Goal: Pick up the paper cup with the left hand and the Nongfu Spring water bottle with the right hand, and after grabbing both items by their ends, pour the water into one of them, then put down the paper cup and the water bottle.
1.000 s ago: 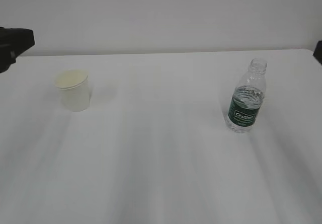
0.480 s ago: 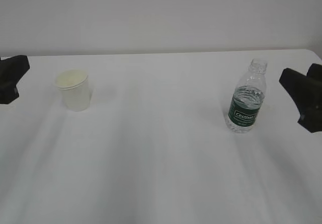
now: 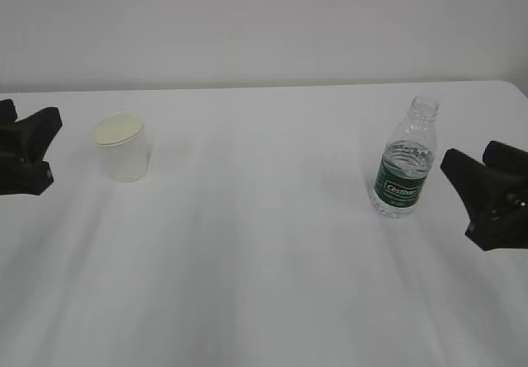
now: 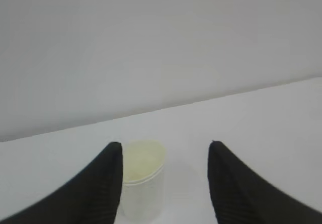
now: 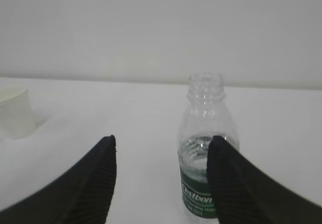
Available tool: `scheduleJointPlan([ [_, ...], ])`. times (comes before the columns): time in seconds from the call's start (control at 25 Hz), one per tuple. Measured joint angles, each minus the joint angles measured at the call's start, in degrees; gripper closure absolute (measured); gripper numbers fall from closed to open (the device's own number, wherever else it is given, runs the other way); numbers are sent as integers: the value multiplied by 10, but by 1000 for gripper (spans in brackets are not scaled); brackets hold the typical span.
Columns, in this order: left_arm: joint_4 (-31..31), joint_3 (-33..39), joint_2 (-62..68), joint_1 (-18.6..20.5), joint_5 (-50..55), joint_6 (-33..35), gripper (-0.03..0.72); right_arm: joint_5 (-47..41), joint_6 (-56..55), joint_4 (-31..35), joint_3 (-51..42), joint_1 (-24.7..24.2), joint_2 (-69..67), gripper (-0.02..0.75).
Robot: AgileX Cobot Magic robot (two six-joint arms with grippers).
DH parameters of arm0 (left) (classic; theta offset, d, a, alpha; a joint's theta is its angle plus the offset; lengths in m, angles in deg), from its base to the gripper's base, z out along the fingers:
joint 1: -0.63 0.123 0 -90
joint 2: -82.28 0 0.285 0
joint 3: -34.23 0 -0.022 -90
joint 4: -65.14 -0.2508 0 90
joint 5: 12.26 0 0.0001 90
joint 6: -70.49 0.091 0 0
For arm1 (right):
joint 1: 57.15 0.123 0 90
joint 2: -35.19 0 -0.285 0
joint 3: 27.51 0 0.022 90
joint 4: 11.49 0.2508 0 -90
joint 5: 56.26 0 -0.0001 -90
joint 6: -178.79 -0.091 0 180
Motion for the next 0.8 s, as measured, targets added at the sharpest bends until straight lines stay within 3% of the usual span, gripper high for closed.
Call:
scheduleJointPlan([
  [0.28,-58,0,115,0,-79,-1,300,5,20,2,0,0,-85,295],
  [0.6,-68,-1,235,0,-121,-23,300,6,41,30,0,0,-120,290],
  [0.8,-68,-2,254,0,-121,-25,300,8,49,65,13,0,-141,183],
])
